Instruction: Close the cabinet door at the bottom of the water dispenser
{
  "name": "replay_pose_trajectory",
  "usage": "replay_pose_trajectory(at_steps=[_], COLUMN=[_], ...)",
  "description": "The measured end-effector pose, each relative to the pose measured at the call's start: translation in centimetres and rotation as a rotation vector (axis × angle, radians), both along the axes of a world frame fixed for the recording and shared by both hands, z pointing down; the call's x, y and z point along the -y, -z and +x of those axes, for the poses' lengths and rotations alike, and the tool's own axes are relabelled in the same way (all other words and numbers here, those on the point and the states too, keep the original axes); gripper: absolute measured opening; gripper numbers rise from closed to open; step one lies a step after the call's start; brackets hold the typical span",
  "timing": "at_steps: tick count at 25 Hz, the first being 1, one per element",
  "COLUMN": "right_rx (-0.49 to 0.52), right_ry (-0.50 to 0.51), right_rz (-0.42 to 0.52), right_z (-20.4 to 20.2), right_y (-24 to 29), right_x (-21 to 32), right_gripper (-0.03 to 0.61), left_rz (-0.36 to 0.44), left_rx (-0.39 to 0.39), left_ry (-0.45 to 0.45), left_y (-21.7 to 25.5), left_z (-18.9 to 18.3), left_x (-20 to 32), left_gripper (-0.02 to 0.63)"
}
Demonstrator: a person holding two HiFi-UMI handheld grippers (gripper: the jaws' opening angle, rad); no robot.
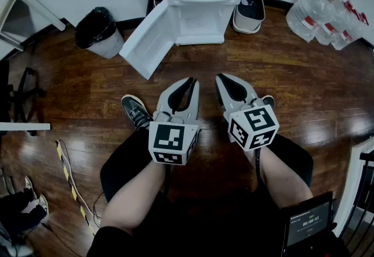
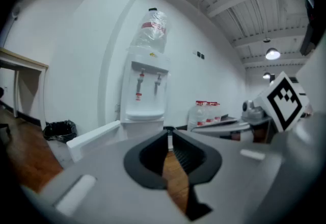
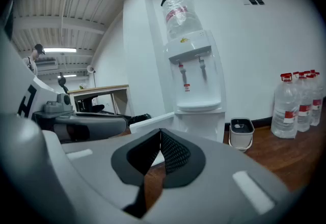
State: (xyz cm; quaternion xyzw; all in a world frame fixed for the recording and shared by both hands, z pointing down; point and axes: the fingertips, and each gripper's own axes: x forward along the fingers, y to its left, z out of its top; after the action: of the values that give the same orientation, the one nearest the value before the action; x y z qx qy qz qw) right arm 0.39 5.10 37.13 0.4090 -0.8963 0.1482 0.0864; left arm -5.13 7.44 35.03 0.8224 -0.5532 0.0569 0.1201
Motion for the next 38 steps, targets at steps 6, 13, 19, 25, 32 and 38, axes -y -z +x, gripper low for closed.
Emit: replay_pose_trajectory(at_steps=[6, 13, 19, 25, 32, 38], right_rx=[0.003, 0.018, 0.023, 0.039, 0.066, 0.08], right_ry=[0.007, 0.003, -0.016, -0.084, -0.156, -0.168], right_rz=[-0.019, -0.037, -0.05, -0.048, -0.045, -0.075], right_z=[-0.7, -0.8, 0.3, 3.5, 6.0, 6.4], right_y=[-0.3, 0.0, 0.0, 0.6, 1.1, 0.4], right_x=[2.3, 5.9, 8.7, 12.0, 16.2, 19.3], right_gripper=[0.005, 0.005, 0.005, 0.006, 0.005, 0.005], left_rz=[-0.042, -0.131, -0.205, -0.233, -0.308, -0.465], left_rx=[0.014, 0.013, 0.085, 0.304, 0.508, 0.686], left_ry=[-0.002, -0.085, -0.162, -0.077, 0.054, 0.035], left_y=[-0.8, -1.7, -3.2, -5.4, -7.6, -11.7], left_z=[-2.3, -1.6, -1.9, -7.6, -14.6, -19.9], left_x=[3.3, 7.4, 10.7, 15.6, 21.1, 22.7], left_gripper=[0.076, 0.251, 0.314, 0.316, 0.316, 0.316])
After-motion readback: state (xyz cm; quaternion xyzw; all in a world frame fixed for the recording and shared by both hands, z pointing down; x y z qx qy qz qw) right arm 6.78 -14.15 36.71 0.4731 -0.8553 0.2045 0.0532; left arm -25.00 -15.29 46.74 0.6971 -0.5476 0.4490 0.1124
